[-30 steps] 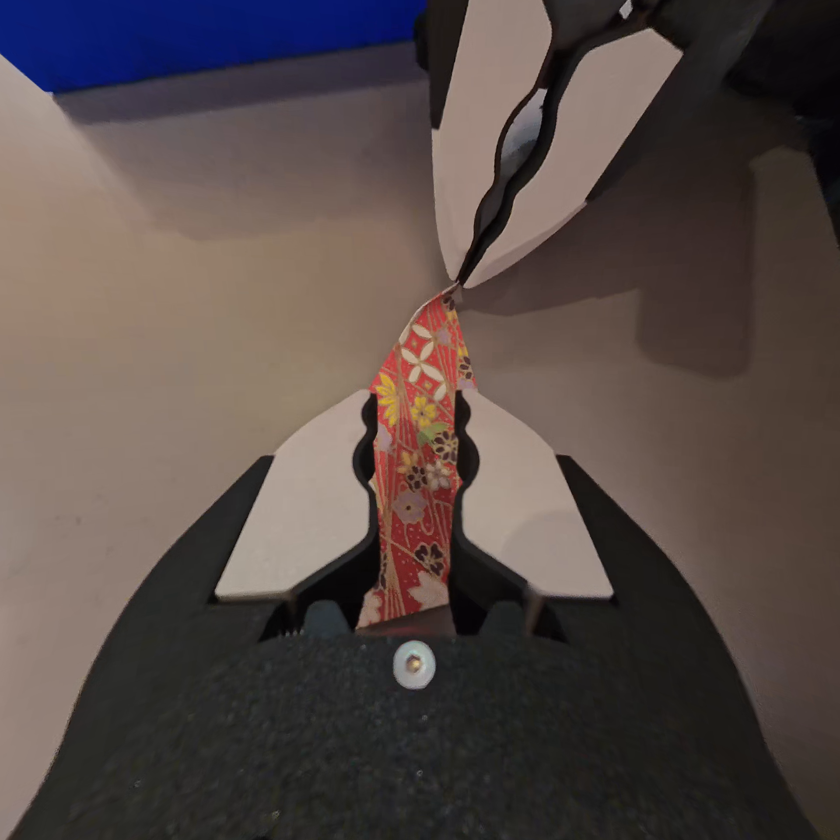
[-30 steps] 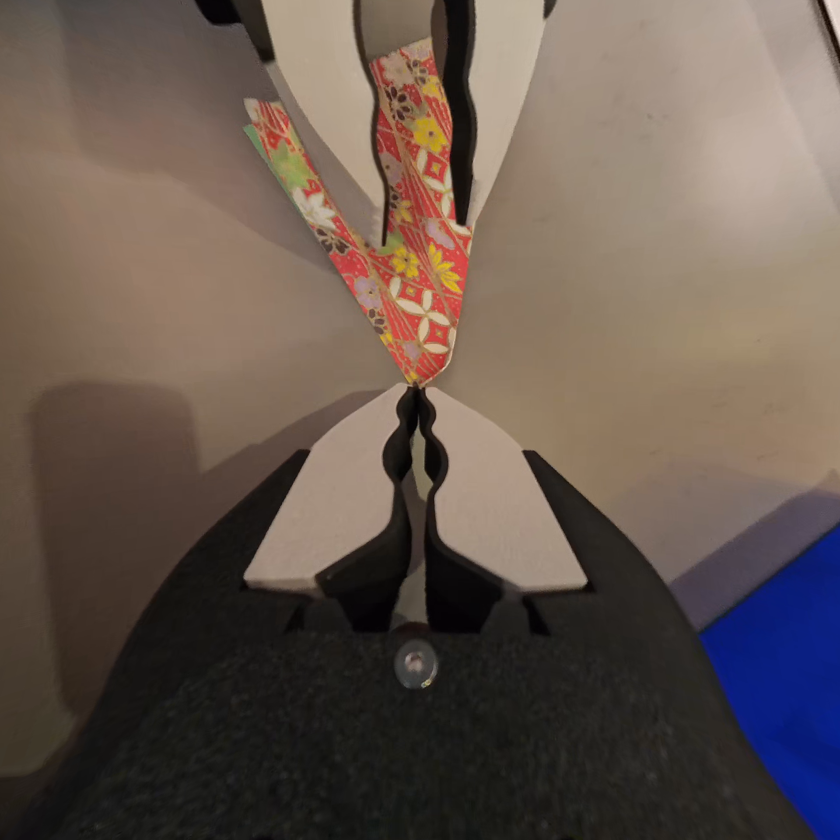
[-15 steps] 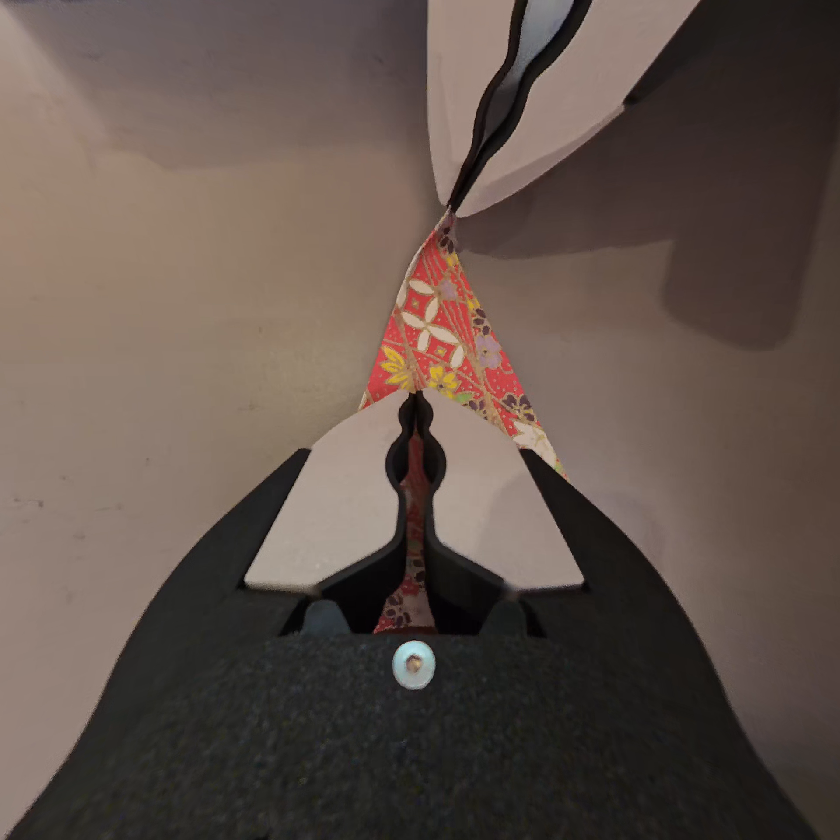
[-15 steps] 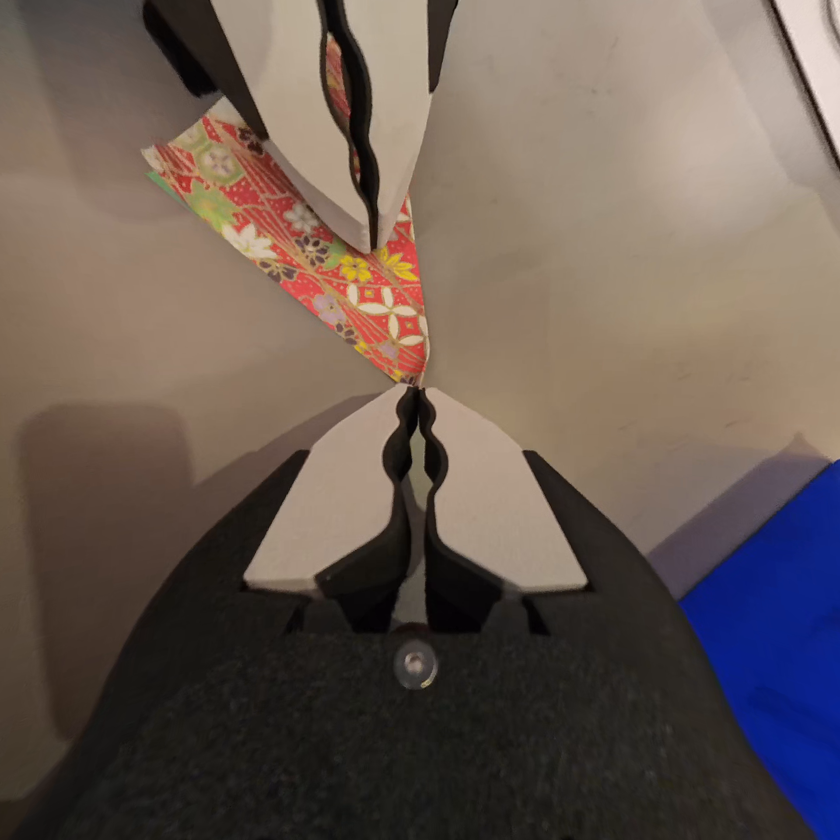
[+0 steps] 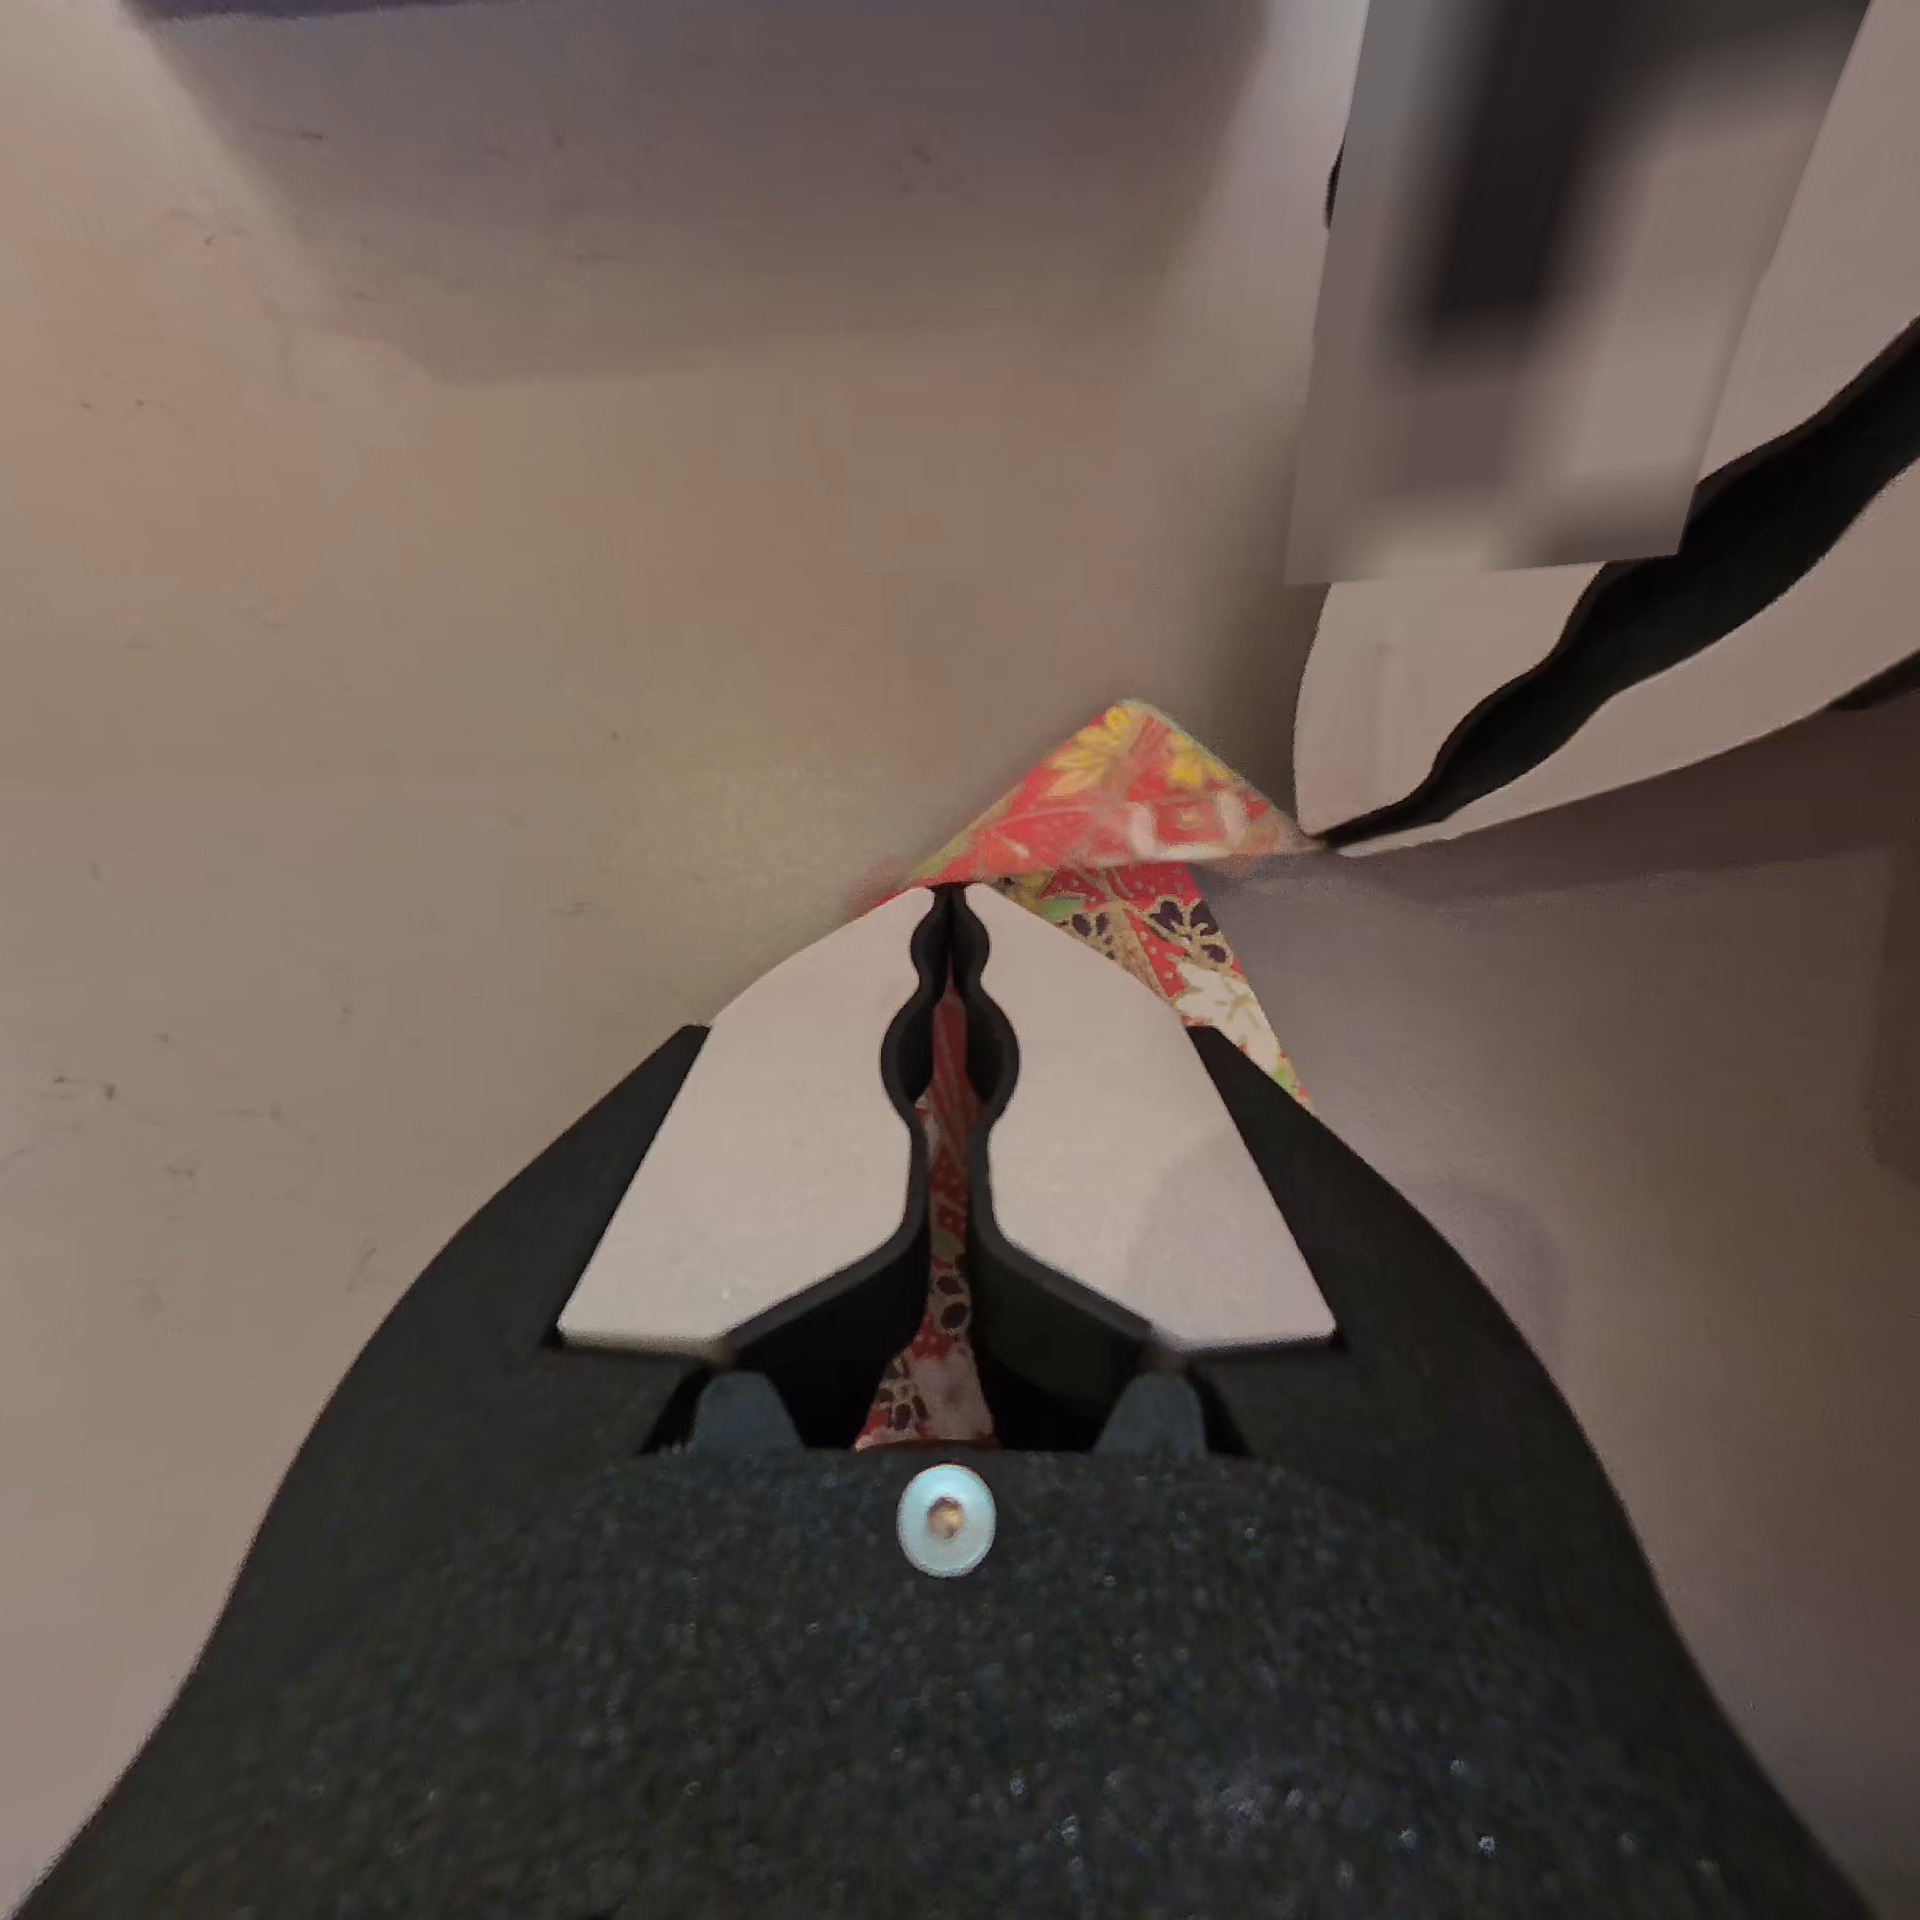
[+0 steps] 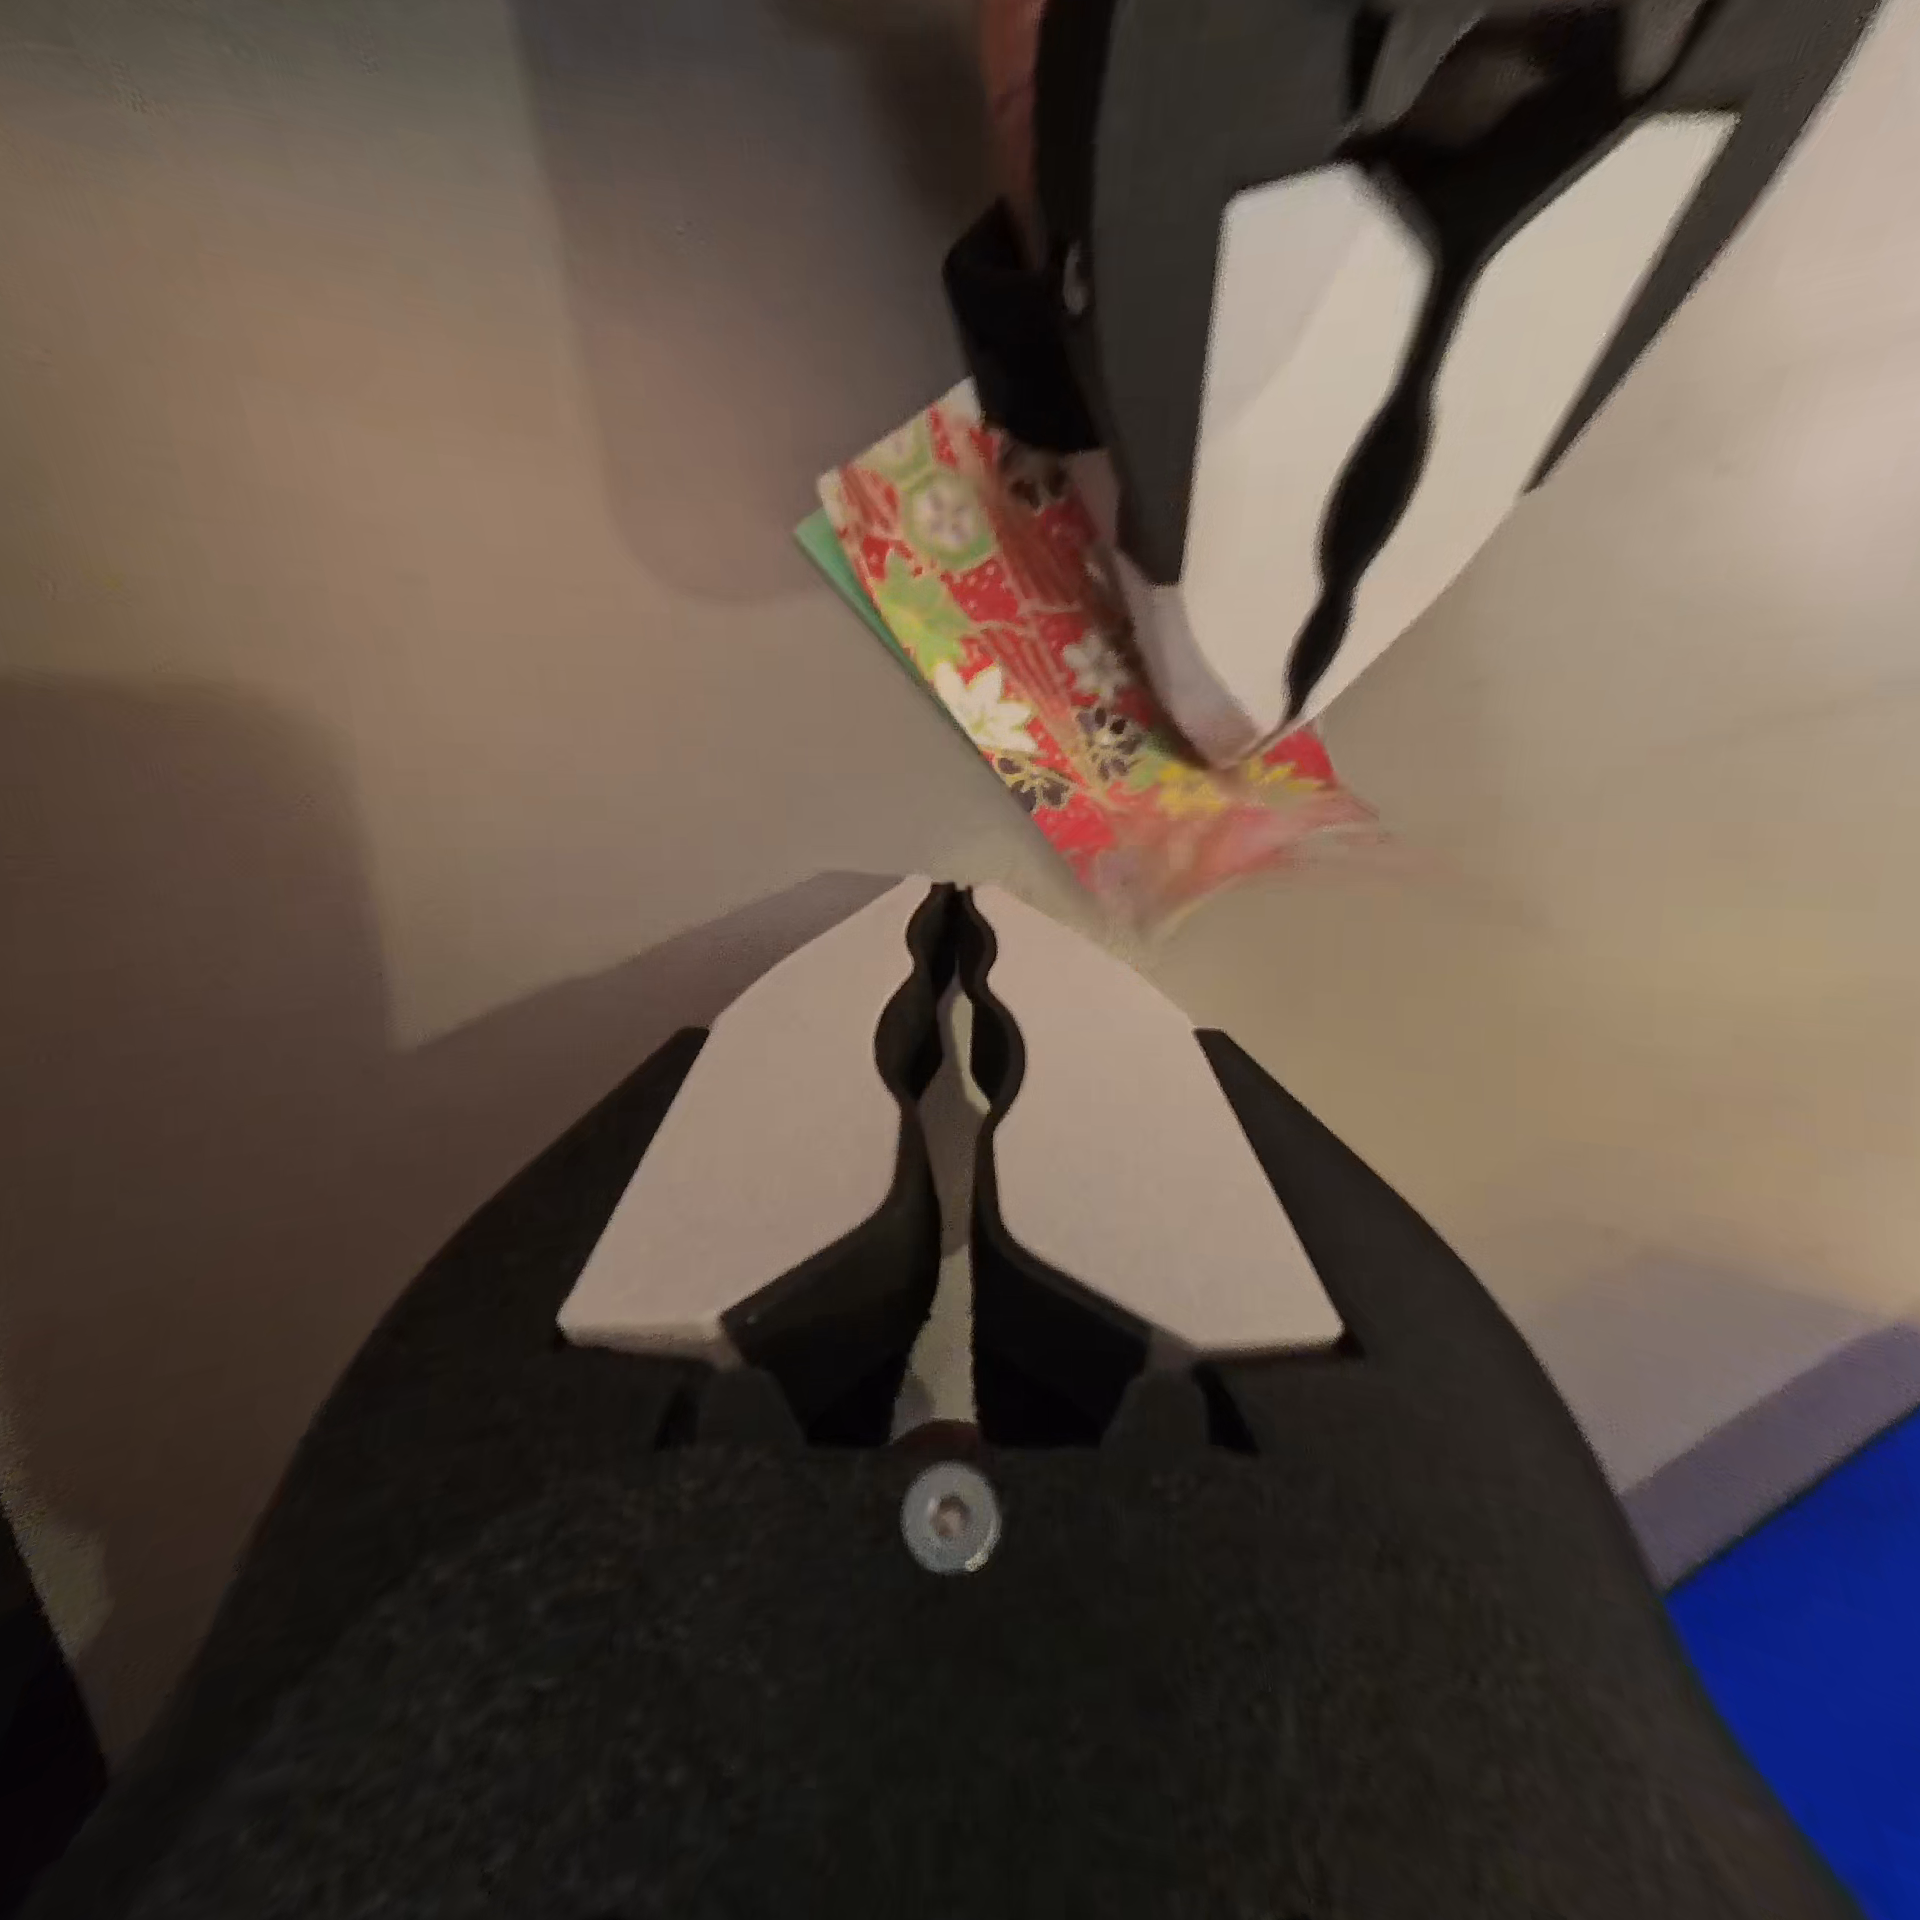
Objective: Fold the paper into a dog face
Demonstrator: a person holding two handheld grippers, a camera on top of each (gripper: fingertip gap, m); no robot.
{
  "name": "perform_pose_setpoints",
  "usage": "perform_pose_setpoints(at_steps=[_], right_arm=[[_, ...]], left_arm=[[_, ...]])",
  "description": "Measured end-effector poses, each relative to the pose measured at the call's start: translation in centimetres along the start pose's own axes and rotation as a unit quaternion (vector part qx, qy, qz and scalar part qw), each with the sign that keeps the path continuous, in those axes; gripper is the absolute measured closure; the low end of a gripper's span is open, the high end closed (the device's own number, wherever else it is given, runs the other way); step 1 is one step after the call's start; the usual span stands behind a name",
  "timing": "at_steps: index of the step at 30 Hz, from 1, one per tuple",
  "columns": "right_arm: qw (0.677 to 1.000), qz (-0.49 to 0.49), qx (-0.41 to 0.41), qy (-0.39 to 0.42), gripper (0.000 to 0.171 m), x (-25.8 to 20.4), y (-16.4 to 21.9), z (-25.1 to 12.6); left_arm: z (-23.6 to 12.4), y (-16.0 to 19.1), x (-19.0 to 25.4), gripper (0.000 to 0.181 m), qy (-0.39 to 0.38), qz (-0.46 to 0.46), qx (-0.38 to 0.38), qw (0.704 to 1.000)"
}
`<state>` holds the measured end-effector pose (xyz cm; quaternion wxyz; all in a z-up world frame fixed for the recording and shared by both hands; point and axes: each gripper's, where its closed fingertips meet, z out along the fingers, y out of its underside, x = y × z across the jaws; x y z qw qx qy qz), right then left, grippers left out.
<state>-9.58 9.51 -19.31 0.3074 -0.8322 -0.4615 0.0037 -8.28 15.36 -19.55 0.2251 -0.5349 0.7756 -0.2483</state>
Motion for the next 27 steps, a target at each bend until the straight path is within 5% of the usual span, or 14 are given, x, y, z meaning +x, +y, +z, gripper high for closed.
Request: perform_pose_setpoints(at_steps=[7,12,16,19,27], right_arm=[[0.999,0.027,-0.01,-0.036,0.171,-1.0,0.2,-0.2],[0.981,0.17,0.068,0.071,0.17,6.0,1.1,-2.7],[0.921,0.375,0.094,-0.044,0.139,6.5,3.8,-2.1],[0.918,0.391,0.069,-0.005,0.116,6.9,5.3,-1.6],[0.884,0.45,0.109,-0.067,0.119,5.7,2.7,-1.1]], left_arm=[[0.0,0.0,0.0,0.181,0.006,-0.004,0.005,1.0],[0.0,0.0,0.0,0.181,0.0,0.0,0.002,1.0],[0.0,0.0,0.0,0.181,-0.003,-0.005,0.008,1.0],[0.0,0.0,0.0,0.181,-0.005,-0.007,0.011,1.0],[0.0,0.0,0.0,0.181,-0.006,-0.007,0.014,1.0]])
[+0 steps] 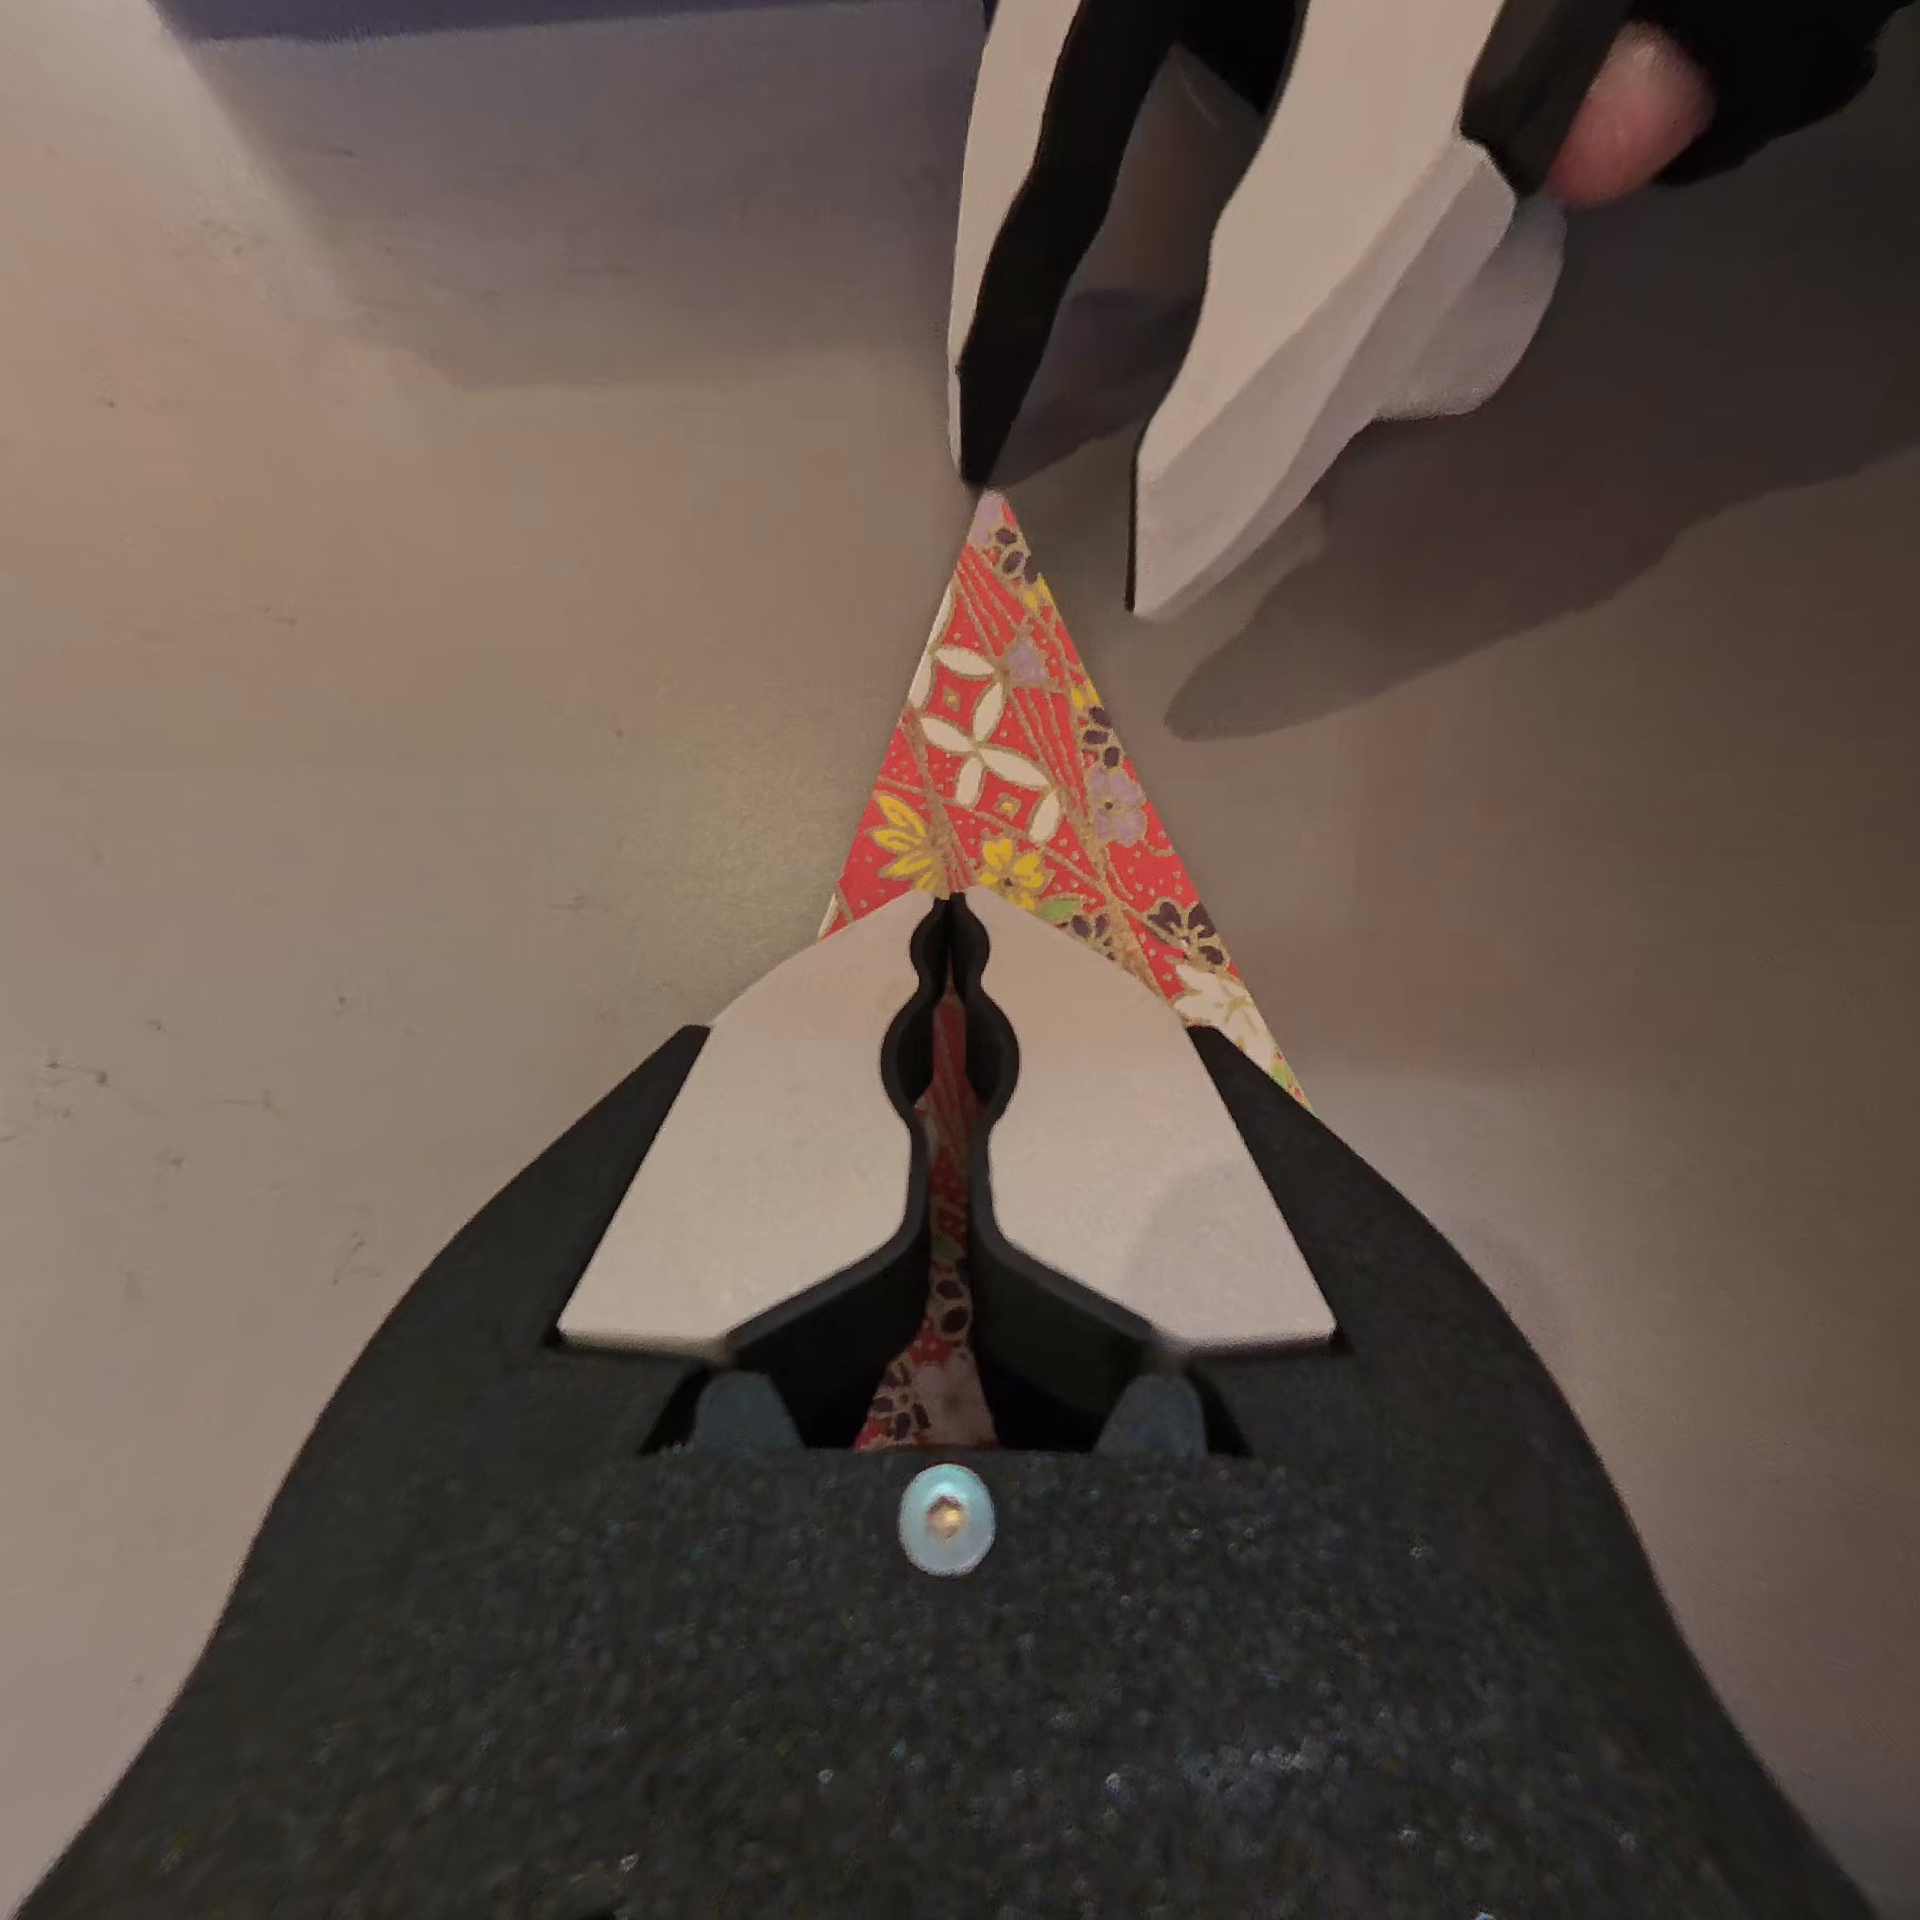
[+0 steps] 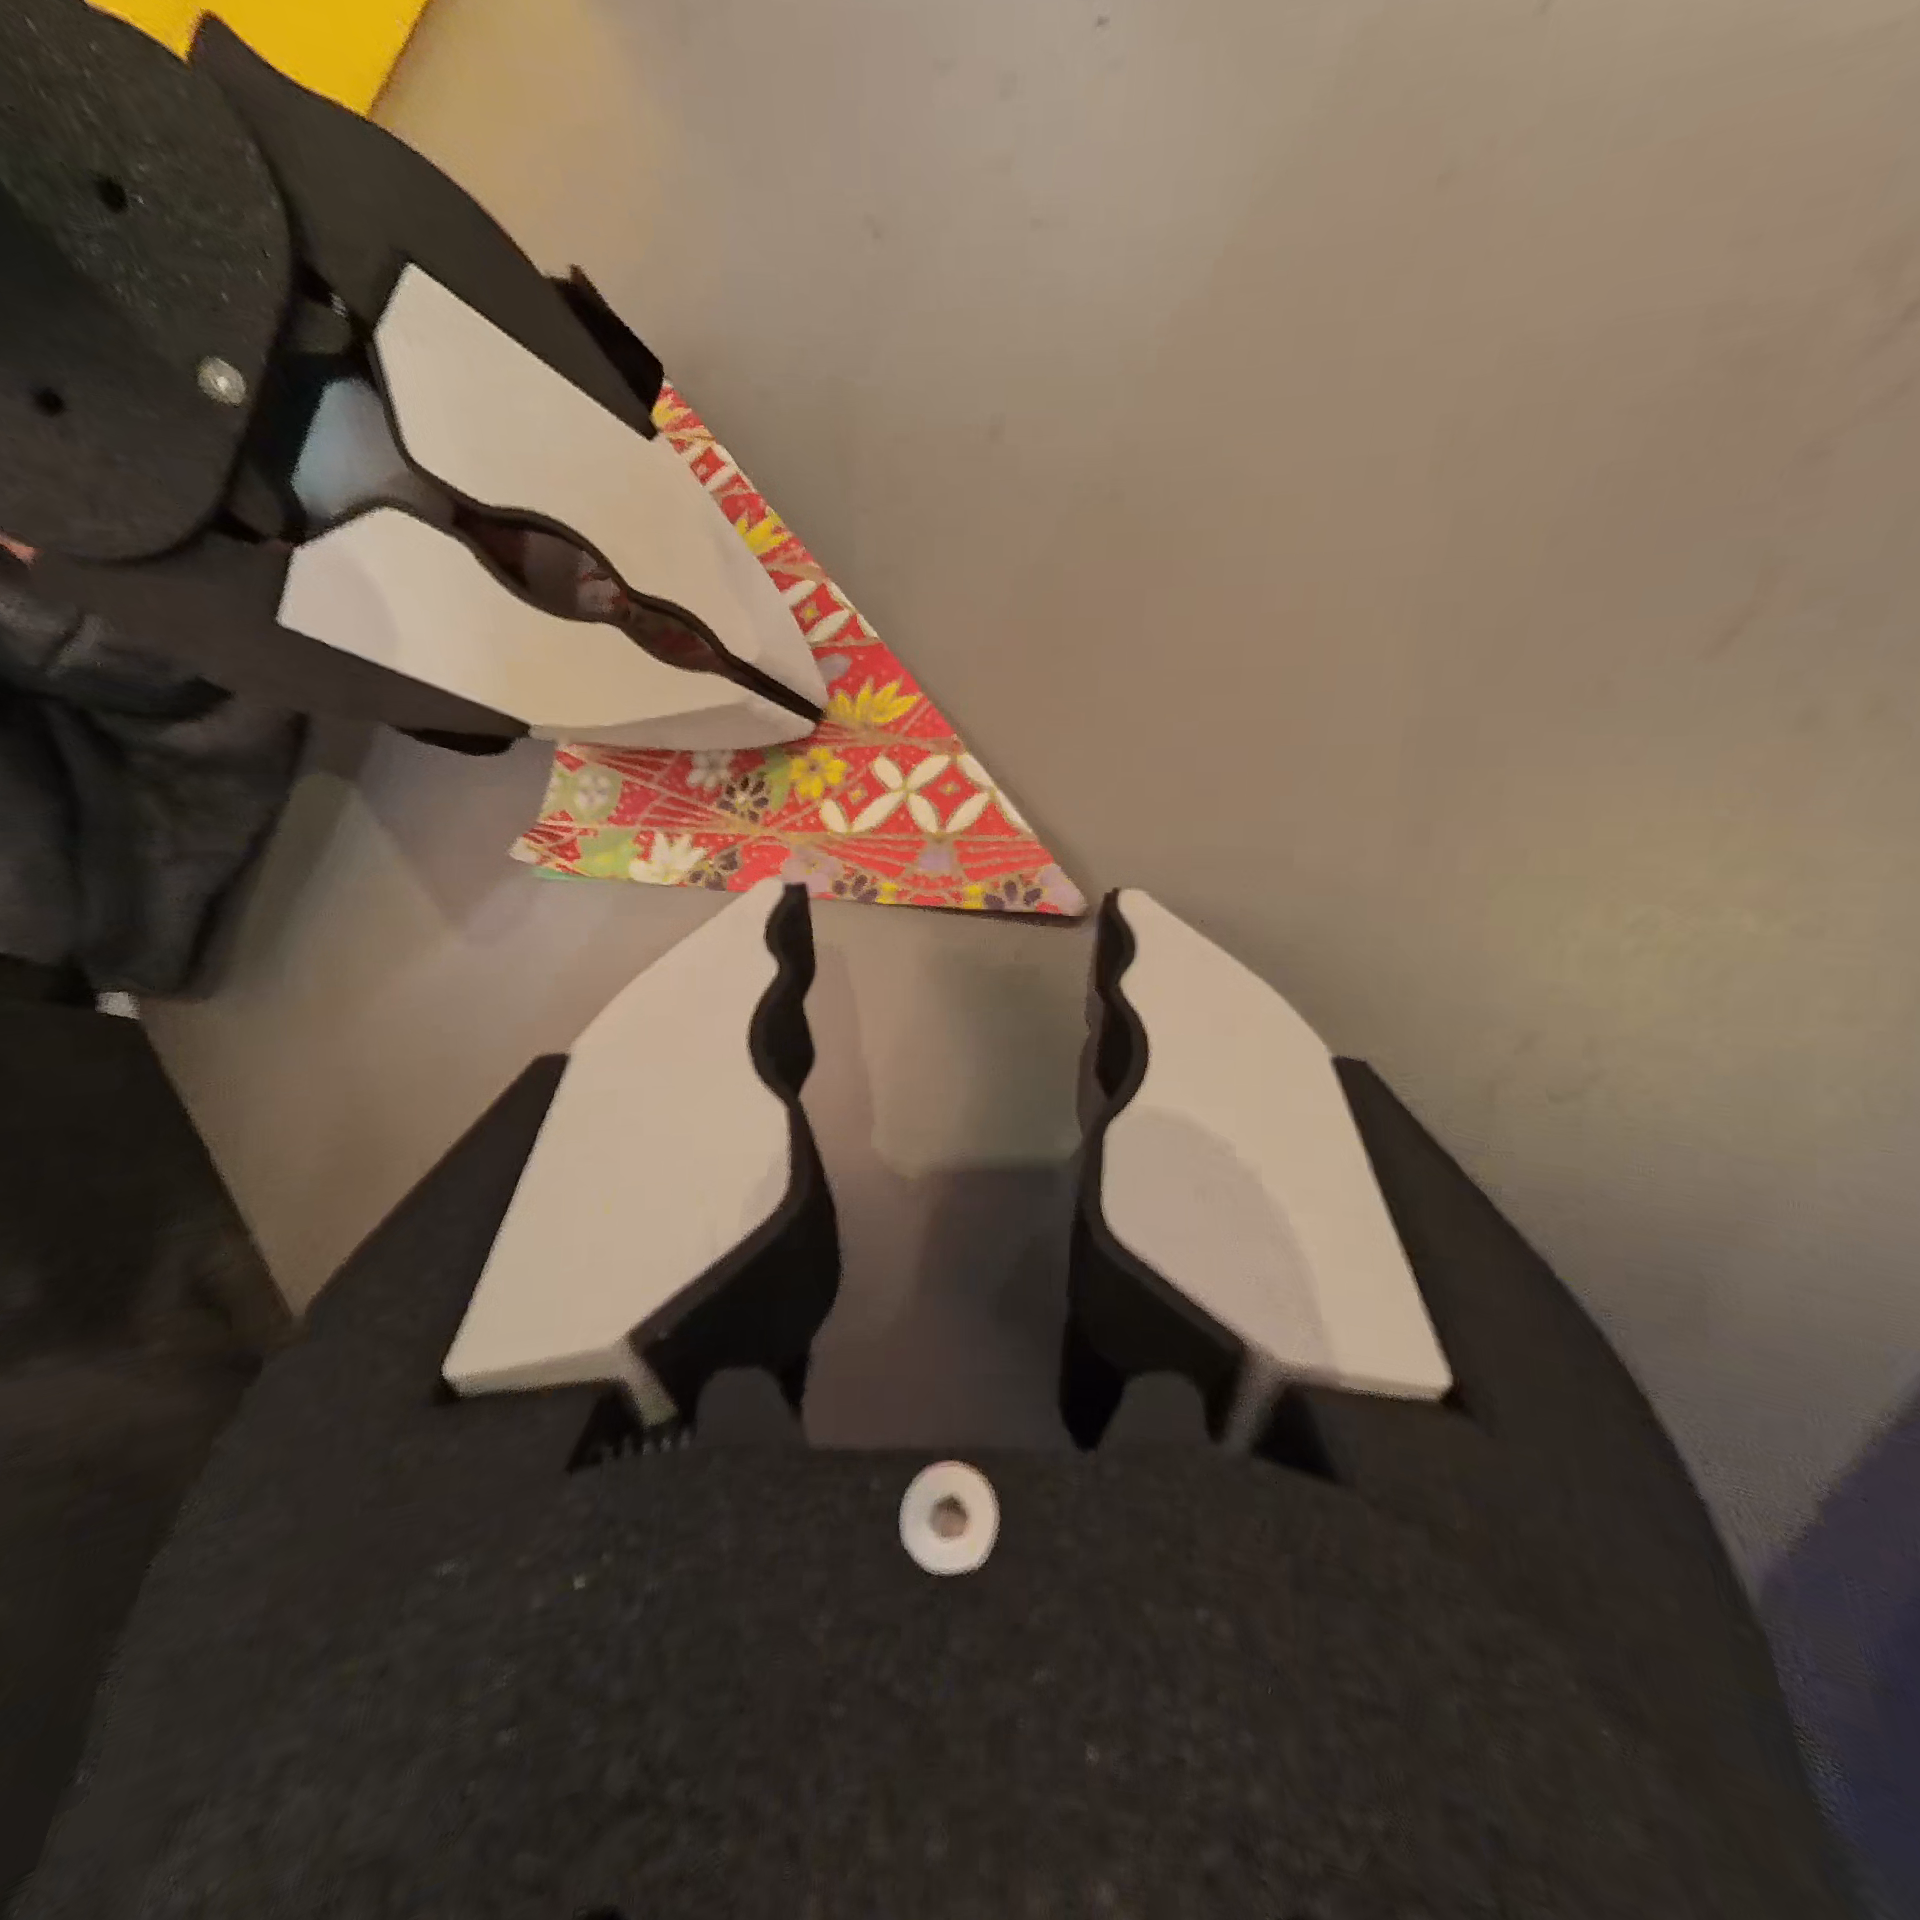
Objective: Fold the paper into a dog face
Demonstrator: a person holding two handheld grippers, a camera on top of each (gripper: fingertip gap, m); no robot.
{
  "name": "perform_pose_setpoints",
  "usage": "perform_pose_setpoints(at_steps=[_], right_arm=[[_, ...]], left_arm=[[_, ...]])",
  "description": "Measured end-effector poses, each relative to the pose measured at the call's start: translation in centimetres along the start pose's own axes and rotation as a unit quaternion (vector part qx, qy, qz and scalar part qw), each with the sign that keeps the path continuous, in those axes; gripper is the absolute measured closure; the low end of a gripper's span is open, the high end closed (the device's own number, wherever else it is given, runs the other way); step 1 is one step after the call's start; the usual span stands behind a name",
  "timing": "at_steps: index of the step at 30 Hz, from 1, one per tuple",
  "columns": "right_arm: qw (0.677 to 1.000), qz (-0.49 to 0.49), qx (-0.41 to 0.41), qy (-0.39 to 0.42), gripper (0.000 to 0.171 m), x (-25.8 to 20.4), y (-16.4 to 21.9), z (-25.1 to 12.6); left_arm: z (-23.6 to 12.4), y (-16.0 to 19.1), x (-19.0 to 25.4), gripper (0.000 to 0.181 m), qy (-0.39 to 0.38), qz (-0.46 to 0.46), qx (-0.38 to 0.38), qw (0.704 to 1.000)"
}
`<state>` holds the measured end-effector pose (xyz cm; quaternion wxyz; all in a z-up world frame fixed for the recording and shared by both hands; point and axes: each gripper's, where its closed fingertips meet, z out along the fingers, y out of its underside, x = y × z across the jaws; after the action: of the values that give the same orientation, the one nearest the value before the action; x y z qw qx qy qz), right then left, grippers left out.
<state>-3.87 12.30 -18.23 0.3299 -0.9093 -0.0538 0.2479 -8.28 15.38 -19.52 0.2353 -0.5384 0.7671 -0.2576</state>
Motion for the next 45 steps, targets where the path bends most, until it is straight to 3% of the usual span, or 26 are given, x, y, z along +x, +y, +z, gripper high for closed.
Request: perform_pose_setpoints(at_steps=[6,11,18,26,29,32,37,45], right_arm=[[0.998,0.058,0.007,-0.022,0.12,-0.3,-0.4,0.2],[0.989,0.109,0.024,-0.099,0.134,-2.0,-1.2,0.7],[0.994,0.084,0.016,-0.068,0.165,-1.2,-1.3,0.9],[0.996,0.074,0.017,-0.056,0.171,-0.3,-1.5,0.5],[0.998,0.021,0.01,-0.054,0.171,-1.2,-1.6,0.4],[0.993,-0.115,-0.015,-0.018,0.171,-2.8,-1.5,0.5],[0.951,-0.302,-0.058,0.031,0.171,-5.3,-0.3,1.5],[0.947,-0.298,-0.111,0.051,0.171,-4.4,1.7,3.1]], left_arm=[[0.0,0.0,0.0,0.181,-0.002,0.0,0.0,1.0],[0.0,0.0,0.0,0.181,-0.001,-0.002,0.002,1.0],[0.0,0.0,0.0,0.181,-0.001,-0.004,0.005,1.0],[0.0,0.0,0.0,0.181,0.001,-0.006,0.007,1.0],[0.0,0.0,0.0,0.181,0.002,-0.008,0.007,1.0],[0.0,0.0,0.0,0.181,0.004,-0.009,0.008,1.0],[0.0,0.0,0.0,0.181,0.002,-0.007,0.005,1.0],[-0.1,0.0,0.1,0.181,0.008,-0.013,0.01,1.0]])
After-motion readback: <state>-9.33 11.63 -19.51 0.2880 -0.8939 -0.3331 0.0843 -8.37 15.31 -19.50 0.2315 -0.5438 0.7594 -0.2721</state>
